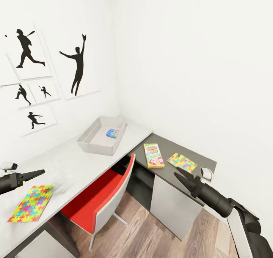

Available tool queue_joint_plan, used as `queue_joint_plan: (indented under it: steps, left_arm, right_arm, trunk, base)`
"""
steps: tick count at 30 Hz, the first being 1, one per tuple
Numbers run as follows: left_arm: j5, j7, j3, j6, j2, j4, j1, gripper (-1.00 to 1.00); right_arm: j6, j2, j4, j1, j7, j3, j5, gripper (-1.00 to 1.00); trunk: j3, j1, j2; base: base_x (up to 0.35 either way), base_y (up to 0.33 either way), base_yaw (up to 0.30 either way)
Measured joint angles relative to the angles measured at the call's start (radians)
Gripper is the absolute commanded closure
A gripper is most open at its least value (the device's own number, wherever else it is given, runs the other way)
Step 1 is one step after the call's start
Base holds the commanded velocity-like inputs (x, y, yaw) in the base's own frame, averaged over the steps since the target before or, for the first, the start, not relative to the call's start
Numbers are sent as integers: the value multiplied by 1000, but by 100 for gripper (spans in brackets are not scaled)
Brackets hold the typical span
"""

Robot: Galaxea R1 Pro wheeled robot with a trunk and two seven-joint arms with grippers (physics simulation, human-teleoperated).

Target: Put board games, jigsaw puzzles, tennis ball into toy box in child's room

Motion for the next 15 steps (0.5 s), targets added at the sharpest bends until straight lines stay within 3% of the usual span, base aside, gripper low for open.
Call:
queue_joint_plan:
  steps: [9, 15]
  left_arm:
    - [0, 0, 1, 0, 0, 0, 0, -100]
    - [1, 0, 1, 0, 0, 0, 0, -100]
  right_arm:
    - [0, 1, 0, 0, -1, 1, 0, -100]
    - [0, 0, 0, 0, -2, 0, 1, -100]
  trunk:
    - [14, 0, 0]
    - [23, 0, 0]
  base:
    - [-272, 10, -154]
    - [-288, 98, -117]
